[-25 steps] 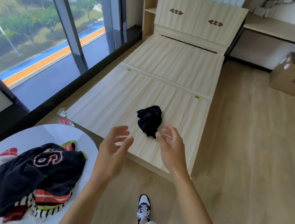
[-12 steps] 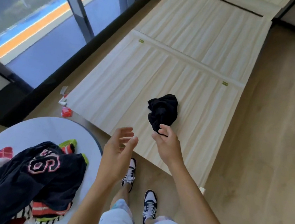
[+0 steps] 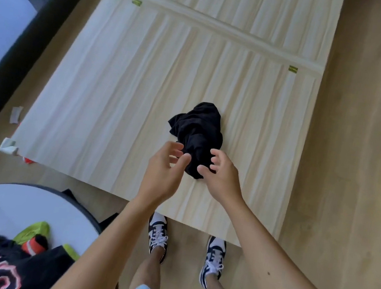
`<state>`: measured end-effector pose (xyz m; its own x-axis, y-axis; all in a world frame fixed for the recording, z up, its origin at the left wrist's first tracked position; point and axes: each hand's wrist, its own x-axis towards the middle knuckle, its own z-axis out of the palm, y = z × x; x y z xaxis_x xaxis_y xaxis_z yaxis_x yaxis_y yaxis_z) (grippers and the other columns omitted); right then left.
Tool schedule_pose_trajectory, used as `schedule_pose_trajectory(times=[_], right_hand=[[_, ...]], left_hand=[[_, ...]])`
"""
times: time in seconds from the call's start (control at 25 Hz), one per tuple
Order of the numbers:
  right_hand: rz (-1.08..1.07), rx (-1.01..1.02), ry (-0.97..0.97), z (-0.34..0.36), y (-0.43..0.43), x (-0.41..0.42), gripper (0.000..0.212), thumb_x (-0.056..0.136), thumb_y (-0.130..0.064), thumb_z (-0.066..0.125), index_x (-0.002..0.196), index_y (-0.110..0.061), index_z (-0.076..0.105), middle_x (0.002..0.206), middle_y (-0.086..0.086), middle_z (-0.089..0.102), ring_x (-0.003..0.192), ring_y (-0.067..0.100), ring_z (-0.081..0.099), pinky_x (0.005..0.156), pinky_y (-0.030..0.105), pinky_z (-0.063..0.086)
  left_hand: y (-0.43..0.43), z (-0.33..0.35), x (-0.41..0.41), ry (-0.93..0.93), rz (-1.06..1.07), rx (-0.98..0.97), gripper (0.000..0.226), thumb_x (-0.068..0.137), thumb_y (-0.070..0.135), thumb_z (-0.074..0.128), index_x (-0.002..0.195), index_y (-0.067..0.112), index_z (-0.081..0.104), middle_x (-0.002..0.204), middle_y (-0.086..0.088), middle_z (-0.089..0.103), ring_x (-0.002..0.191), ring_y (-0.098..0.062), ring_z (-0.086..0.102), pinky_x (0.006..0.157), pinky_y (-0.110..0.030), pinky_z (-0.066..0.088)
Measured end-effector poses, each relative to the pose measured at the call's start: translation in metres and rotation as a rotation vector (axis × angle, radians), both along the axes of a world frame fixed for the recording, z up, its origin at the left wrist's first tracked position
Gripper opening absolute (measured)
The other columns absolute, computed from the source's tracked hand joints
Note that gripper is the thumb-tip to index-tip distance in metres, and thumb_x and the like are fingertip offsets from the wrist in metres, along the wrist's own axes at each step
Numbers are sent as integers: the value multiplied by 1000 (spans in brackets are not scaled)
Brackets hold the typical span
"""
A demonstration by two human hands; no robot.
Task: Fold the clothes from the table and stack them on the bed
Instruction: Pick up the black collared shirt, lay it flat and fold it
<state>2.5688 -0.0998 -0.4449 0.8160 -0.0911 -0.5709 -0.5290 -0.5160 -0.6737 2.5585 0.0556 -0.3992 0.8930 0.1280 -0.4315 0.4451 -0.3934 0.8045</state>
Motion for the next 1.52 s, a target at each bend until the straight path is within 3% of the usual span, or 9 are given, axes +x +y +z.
schedule_pose_trajectory(times=[0.32, 0.52, 0.64, 0.88, 0.96, 1.04, 1.16, 1.36, 1.52], right_hand=[[395, -364, 96, -213, 9, 53, 42, 75, -38, 78, 112, -31, 59, 167, 9, 7, 146, 30, 28, 97, 41, 48], [313, -280, 87, -259, 4, 70, 75, 70, -45, 82, 132, -15, 51, 144, 7, 45, 132, 29, 46, 111, 45, 36], [-7, 57, 25, -230, -14, 91, 42, 77, -19, 80, 111, -15, 57, 118, 5, 60, 114, 27, 60, 87, 30, 48], [-127, 851, 11, -104, -28, 139, 27, 78, -2, 56, 101, -15, 60, 100, 11, 62, 96, 23, 61, 86, 35, 52], [-123, 970, -27, -68, -32, 147, 25, 85, 1, 53, 103, -14, 61, 100, 11, 64, 94, 22, 63, 84, 35, 54], [-160, 976, -82, -47, -36, 151, 22, 90, -4, 57, 109, -15, 60, 104, 10, 64, 95, 22, 64, 84, 35, 55], [-144, 851, -160, -22, -48, 151, 48, 90, -23, 69, 134, -22, 49, 125, 8, 63, 109, 19, 66, 96, 38, 55], [166, 508, -384, 35, -64, 140, 105, 74, -41, 83, 157, -39, 18, 157, -6, 37, 142, 6, 40, 118, 34, 35], [67, 262, -548, 77, -74, 140, 64, 73, -7, 74, 130, -27, 52, 117, -5, 66, 110, 11, 65, 97, 40, 55]], left_hand=[[22, -166, -4, 138, 23, 81, 27, 99, 33, 58, 124, 22, 59, 110, 10, 64, 95, 7, 57, 70, -10, 40], [29, -205, -28, 188, 14, 91, 28, 98, 34, 60, 125, 26, 58, 112, 11, 64, 105, -2, 60, 76, -16, 44], [21, -206, -18, 176, -17, 126, 37, 96, 36, 61, 131, 25, 54, 121, 9, 61, 116, -13, 59, 88, -28, 49], [-19, -189, 49, -139, -425, 171, 111, 71, 52, 77, 159, 18, 19, 160, -1, 24, 150, -19, 21, 121, -37, 28], [-32, -180, 69, -278, -387, 83, 80, 77, 37, 75, 146, 15, 44, 146, -5, 47, 139, -22, 42, 113, -44, 41], [-40, -160, 85, -376, -195, -47, 35, 81, 6, 64, 115, 13, 64, 109, -5, 70, 104, -21, 67, 85, -47, 55], [-43, -113, 107, -422, -85, -156, 34, 76, -4, 45, 94, 14, 67, 82, 6, 73, 78, -12, 71, 61, -37, 56], [-55, -21, 135, -389, -45, -287, 37, 76, 6, 51, 108, 11, 69, 93, -3, 78, 88, -19, 76, 74, -41, 63], [-59, 49, 148, -302, -146, -215, 23, 79, 3, 65, 93, 19, 73, 83, -1, 78, 83, -16, 76, 72, -42, 64]])
